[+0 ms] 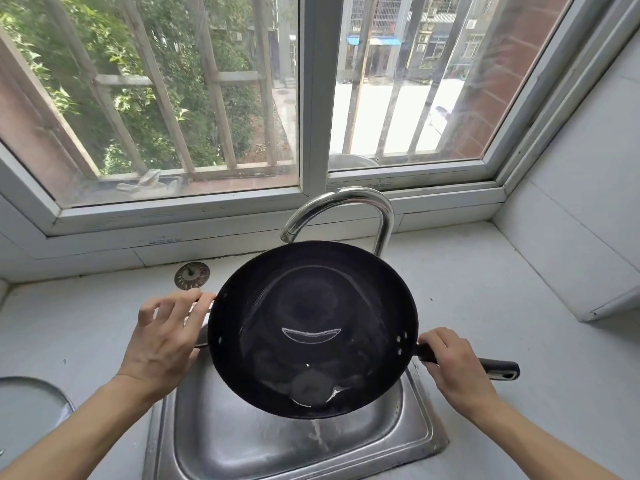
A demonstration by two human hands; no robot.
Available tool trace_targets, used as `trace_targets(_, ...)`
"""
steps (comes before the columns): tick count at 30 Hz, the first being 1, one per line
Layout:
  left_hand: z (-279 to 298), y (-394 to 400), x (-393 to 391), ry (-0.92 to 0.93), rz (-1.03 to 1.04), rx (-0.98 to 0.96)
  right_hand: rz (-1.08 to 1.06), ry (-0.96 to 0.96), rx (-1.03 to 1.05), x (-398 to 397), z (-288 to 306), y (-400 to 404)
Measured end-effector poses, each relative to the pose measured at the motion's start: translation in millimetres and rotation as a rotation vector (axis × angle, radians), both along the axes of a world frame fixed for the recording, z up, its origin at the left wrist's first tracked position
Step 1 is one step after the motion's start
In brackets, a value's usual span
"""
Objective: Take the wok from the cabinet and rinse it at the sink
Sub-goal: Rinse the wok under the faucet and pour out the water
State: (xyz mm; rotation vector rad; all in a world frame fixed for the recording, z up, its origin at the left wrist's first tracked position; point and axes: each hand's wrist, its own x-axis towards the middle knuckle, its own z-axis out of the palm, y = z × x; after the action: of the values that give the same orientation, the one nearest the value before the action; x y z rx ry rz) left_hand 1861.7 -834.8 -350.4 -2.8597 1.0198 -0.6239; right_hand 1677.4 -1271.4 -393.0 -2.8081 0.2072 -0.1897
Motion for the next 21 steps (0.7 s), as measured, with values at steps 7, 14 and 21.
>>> trace_targets(7,2,18,-8,0.224,0.032,0.05,0.093,0.0,-0.058,3,1,5)
trace_targets(14,6,54,-4,0.416,0.036,0.174,0.227,-0.017,-0.075,26,14,2)
trace_targets(21,3,79,-9,0.568,0.015,0.271,0.342,-0.01,-0.118,39,10,14)
